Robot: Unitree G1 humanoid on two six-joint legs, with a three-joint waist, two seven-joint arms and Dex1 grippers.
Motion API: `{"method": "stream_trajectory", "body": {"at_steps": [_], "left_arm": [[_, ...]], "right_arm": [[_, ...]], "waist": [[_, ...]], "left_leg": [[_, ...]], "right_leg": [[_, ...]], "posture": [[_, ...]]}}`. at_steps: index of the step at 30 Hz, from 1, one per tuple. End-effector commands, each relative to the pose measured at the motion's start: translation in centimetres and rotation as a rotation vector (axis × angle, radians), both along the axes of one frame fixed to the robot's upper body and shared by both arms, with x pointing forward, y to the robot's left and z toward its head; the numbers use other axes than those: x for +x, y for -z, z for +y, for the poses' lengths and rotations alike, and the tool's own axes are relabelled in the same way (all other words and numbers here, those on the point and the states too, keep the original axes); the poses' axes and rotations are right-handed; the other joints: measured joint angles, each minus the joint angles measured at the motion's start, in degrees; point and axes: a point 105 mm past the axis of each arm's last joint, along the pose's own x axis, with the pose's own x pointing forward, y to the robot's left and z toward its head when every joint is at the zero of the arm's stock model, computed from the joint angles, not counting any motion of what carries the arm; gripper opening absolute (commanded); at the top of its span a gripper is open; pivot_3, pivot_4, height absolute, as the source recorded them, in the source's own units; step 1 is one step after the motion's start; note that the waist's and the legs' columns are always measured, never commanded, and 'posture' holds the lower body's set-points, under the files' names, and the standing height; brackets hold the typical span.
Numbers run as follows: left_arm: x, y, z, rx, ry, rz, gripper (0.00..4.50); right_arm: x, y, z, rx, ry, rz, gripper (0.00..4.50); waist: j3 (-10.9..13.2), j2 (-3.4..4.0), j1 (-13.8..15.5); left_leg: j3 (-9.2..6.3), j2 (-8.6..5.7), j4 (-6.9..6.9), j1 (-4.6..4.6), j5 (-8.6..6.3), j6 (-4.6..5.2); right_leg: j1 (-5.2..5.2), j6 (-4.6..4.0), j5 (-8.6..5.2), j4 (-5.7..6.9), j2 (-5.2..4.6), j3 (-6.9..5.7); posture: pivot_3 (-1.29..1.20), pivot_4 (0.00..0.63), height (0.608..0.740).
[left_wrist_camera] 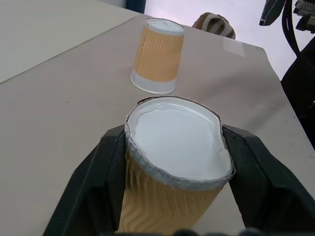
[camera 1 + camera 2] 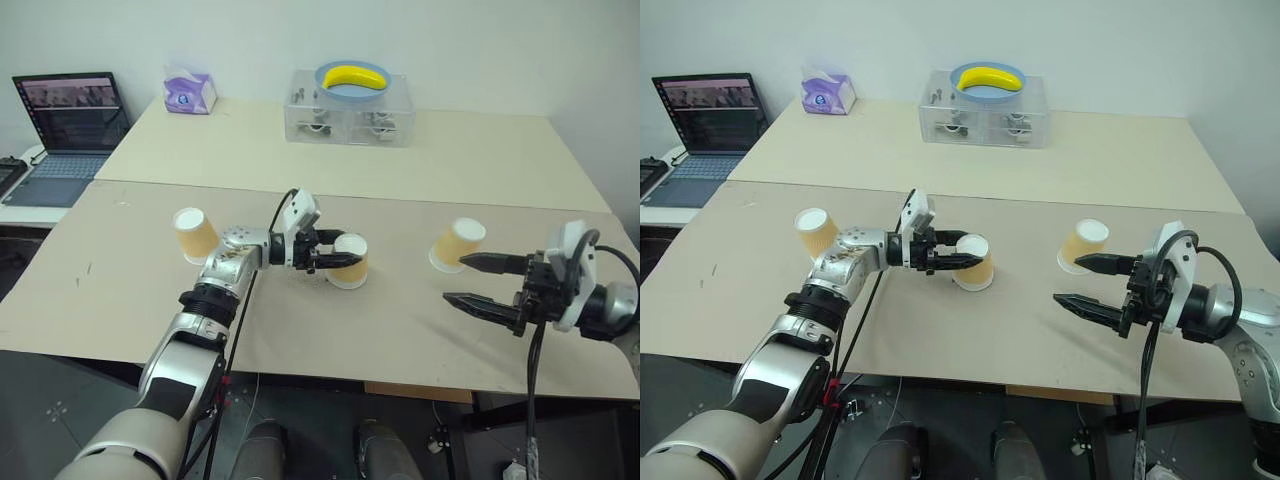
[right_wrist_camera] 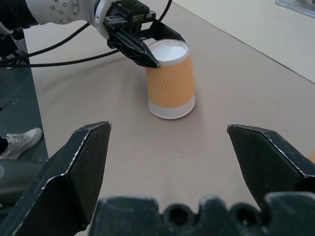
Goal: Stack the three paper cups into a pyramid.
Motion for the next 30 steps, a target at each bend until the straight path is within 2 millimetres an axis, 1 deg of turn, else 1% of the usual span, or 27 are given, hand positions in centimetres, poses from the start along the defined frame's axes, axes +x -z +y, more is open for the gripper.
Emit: {"method": "stream_trajectory", "body": {"at_steps": [1, 3, 5, 7, 9, 11, 13, 15, 17, 19, 20, 22, 24, 25, 27, 30], "left_arm": [[0.4, -1.6, -0.6, -0.01, -0.009, -0.086, 4.47], [0.2, -2.2, -0.6, -0.057, 0.0, -0.065, 4.47], [0.7, -2.9, -0.6, -0.086, -0.05, -0.094, 4.47], [1.1, -4.5, -0.5, -0.161, -0.088, -0.104, 4.47], [1.5, -6.8, -0.3, -0.248, -0.157, -0.143, 4.47], [1.8, -9.1, 0.2, -0.326, -0.248, -0.217, 4.47], [2.1, -10.5, 0.9, -0.373, -0.35, -0.262, 4.47], [2.3, -11.7, 2.2, -0.432, -0.484, -0.284, 4.47], [3.1, -10.8, 4.4, -0.415, -0.706, -0.268, 4.47], [3.3, -10.1, 5.7, -0.395, -0.831, -0.263, 4.47], [3.6, -10.0, 6.9, -0.4, -0.925, -0.254, 4.47], [4.1, -10.3, 10.7, -0.389, -1.22, -0.253, 4.47], [3.9, -11.2, 13.4, -0.414, -1.422, -0.244, 4.47], [3.7, -11.6, 14.4, -0.42, -1.503, -0.233, 4.47], [3.1, -12.2, 15.6, -0.419, -1.604, -0.245, 4.47], [2.6, -13.4, 16.4, -0.431, -1.681, -0.265, 4.47]], "right_arm": [[-0.3, -1.3, 0.0, 0.002, -0.005, -0.062, 4.5], [-0.3, -1.4, 0.0, 0.004, -0.006, -0.061, 4.5], [-0.2, -1.4, 0.0, 0.001, -0.007, -0.06, 4.5], [-0.1, -1.4, 0.0, 0.002, -0.008, -0.06, 4.5], [-0.1, -1.4, 0.0, 0.002, -0.009, -0.059, 4.5], [-0.1, -1.4, 0.1, 0.005, -0.013, -0.056, 4.5], [0.0, -1.3, 0.2, 0.005, -0.016, -0.054, 4.5], [0.1, -1.2, 0.3, 0.009, -0.02, -0.052, 4.5], [0.1, -1.0, 0.5, 0.018, -0.024, -0.049, 4.5], [0.2, -0.9, 0.6, 0.022, -0.026, -0.047, 4.5], [0.2, -0.8, 0.6, 0.02, -0.029, -0.044, 4.5], [0.2, -0.5, 0.9, 0.026, -0.038, -0.038, 4.5], [0.4, -0.4, 1.1, 0.031, -0.044, -0.038, 4.5], [0.4, -0.4, 1.2, 0.033, -0.048, -0.038, 4.5], [0.6, -0.4, 1.5, 0.038, -0.056, -0.041, 4.5], [0.8, -0.3, 1.8, 0.045, -0.065, -0.043, 4.5]], "waist": [[0.0, 0.0, 0.01], [0.0, 0.0, 0.01], [0.0, 0.0, 0.01], [0.0, -0.01, 0.01], [0.01, -0.01, 0.02], [0.01, -0.02, 0.03], [0.01, -0.02, 0.04], [0.01, -0.02, 0.03], [0.0, -0.01, -0.06], [0.0, -0.01, -0.01], [0.0, -0.01, -0.01], [0.02, -0.03, 0.1], [0.03, -0.07, 0.13], [0.04, -0.08, 0.12], [0.05, -0.08, 0.22], [0.04, -0.08, 0.66]], "left_leg": [[0.0, 0.0, 0.0, 0.0, 0.0, 0.0], [0.0, 0.0, 0.0, 0.0, 0.0, 0.0], [0.0, 0.0, 0.0, 0.0, 0.0, 0.0], [0.0, 0.0, 0.0, 0.0, 0.0, 0.0], [-0.01, 0.0, 0.0, -0.01, 0.0, 0.0], [-0.02, 0.01, 0.01, -0.02, 0.0, 0.0], [-0.02, 0.0, 0.01, -0.02, 0.0, 0.0], [-0.02, 0.0, 0.01, -0.01, 0.0, 0.0], [-0.03, 0.0, 0.0, 0.0, 0.0, 0.0], [-0.03, 0.0, 0.0, 0.07, 0.0, 0.0], [-0.04, 0.0, -0.01, 0.08, 0.0, 0.0], [-0.05, -0.01, 0.03, 0.08, 0.0, 0.0], [-0.06, -0.02, 0.07, 0.05, 0.0, 0.0], [-0.06, -0.03, 0.08, 0.03, 0.0, 0.0], [-0.07, -0.03, 0.07, 0.0, 0.0, 0.0], [-0.07, -0.07, 0.04, -0.01, 0.0, 0.0]], "right_leg": [[0.01, 0.0, 0.0, 0.0, 0.0, 0.0], [0.01, 0.0, 0.0, 0.0, -0.01, 0.0], [0.0, 0.0, 0.0, 0.0, 0.0, 0.0], [0.0, 0.0, 0.0, 0.0, 0.0, 0.0], [0.0, 0.0, 0.0, 0.0, 0.0, 0.0], [-0.01, 0.0, 0.0, 0.01, -0.01, 0.0], [0.0, 0.0, 0.0, 0.0, -0.02, 0.0], [0.0, 0.0, 0.0, 0.0, -0.02, 0.0], [0.01, 0.01, 0.0, 0.01, -0.04, 0.01], [0.05, 0.0, 0.01, 0.03, -0.04, 0.02], [0.04, 0.0, 0.01, 0.06, -0.03, 0.02], [0.05, 0.0, 0.01, 0.1, -0.04, 0.02], [0.04, 0.02, 0.02, 0.1, -0.05, 0.01], [0.03, 0.04, 0.03, 0.09, -0.06, 0.01], [0.01, 0.04, 0.03, 0.07, -0.06, 0.01], [0.01, 0.04, 0.03, 0.04, -0.1, 0.0]], "posture": [[0.0, 0.15, 0.694], [0.0, 0.15, 0.694], [0.0, 0.15, 0.694], [0.0, 0.15, 0.694], [0.0, 0.15, 0.694], [0.0, 0.15, 0.694], [0.0, 0.15, 0.694], [0.0, 0.15, 0.694], [0.0, 0.15, 0.694], [0.0, 0.15, 0.694], [0.0, 0.15, 0.694], [0.0, 0.15, 0.694], [0.0, 0.15, 0.694], [0.0, 0.15, 0.694], [0.0, 0.15, 0.694], [0.0, 0.15, 0.694]]}}
